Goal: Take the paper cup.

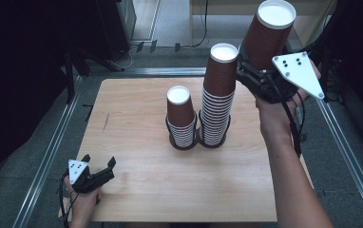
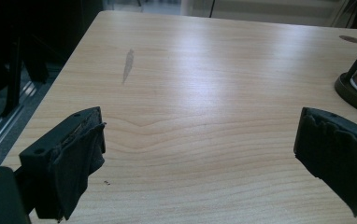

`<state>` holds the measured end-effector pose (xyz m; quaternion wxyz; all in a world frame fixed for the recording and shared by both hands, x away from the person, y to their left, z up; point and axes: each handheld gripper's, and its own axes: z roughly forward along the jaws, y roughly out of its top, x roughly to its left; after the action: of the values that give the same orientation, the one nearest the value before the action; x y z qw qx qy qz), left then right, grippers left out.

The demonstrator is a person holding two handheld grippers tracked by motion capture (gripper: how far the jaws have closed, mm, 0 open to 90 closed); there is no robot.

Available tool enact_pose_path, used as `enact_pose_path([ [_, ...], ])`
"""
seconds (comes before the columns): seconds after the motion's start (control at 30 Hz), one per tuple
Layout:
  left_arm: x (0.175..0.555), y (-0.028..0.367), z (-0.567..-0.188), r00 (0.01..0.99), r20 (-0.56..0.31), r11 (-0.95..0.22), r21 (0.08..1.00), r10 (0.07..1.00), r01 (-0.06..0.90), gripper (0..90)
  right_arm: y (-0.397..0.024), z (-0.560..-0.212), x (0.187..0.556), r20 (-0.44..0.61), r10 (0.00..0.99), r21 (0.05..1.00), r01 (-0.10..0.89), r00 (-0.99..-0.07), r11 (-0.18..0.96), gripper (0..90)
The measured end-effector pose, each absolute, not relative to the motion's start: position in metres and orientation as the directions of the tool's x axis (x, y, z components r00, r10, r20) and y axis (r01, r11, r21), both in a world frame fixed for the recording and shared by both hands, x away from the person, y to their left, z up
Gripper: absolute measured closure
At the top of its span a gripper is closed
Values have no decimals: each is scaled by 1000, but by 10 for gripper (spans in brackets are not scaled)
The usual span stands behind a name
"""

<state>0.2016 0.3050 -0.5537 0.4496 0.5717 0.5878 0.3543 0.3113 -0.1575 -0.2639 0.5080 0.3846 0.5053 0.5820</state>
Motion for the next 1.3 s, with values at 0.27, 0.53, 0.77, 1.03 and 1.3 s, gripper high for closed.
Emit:
enact_pose_path([
  [0.27,202,305,-554,58,-123,95,931,991,353,24,-169,-274,309,-60,983,982,-187,-175,27,119],
  [0.53,201,305,-554,58,-120,92,931,991,353,24,-175,-292,306,-60,983,987,-158,-171,32,119],
  [0.77,201,305,-554,58,-119,91,932,991,352,24,-177,-318,303,-59,983,993,-115,-173,39,118],
  [1.03,201,303,-554,64,-110,81,934,992,348,24,-184,-342,297,-52,984,996,-83,-169,38,118],
  [1.3,200,303,-554,64,-109,81,936,992,343,24,-188,-369,289,-46,985,998,-46,-168,39,118],
])
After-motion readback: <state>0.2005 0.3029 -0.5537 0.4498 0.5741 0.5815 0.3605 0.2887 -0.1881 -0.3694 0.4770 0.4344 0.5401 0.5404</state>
